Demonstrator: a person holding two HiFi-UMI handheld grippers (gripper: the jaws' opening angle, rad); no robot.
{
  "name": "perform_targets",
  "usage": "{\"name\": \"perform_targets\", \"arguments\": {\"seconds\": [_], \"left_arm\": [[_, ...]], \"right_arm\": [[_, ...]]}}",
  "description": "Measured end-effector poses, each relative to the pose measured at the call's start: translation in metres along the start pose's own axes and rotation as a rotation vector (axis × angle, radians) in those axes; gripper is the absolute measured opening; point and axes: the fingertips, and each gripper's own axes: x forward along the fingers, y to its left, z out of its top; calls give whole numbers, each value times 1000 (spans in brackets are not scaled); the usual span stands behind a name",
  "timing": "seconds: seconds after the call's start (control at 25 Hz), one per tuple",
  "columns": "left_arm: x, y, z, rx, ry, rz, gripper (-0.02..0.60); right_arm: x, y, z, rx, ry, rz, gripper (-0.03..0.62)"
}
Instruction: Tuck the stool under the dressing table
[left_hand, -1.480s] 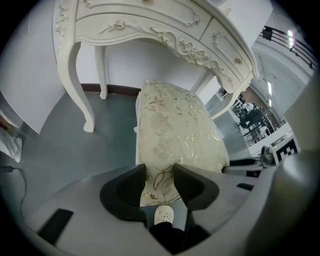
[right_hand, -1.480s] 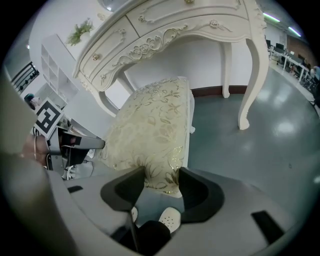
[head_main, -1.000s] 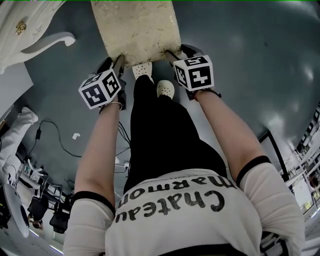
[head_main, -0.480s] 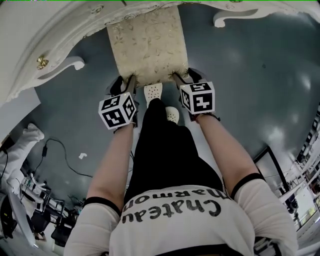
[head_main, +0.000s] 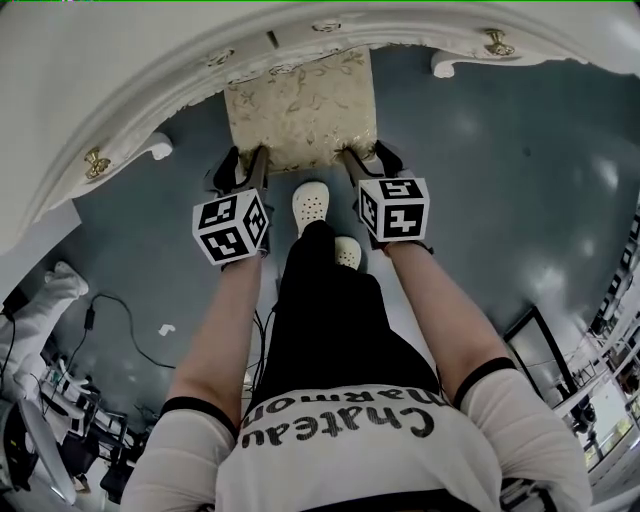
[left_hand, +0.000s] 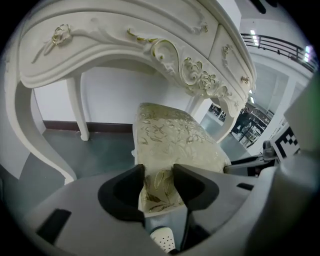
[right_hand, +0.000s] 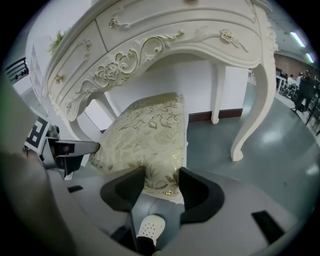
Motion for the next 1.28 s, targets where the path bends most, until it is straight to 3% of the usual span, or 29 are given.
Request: {"name": "perform_targets", "arguments": {"seconds": [0.2,0.44,0.84,1.28], "left_arm": [[11,6,12,30,-60,-11,189],[19,10,26,120,-139,-1,187],[36,23,61,143,-273,-13,189],[50,35,94,160,-341,4,187]], "right_arm": [[11,-1,13,-5,-53,-6,233],[20,-1,28,-27,-128,0,233],[37,-3,66,-40,-264,17,233],[59,-6,101,-52,-305,2,233]]}}
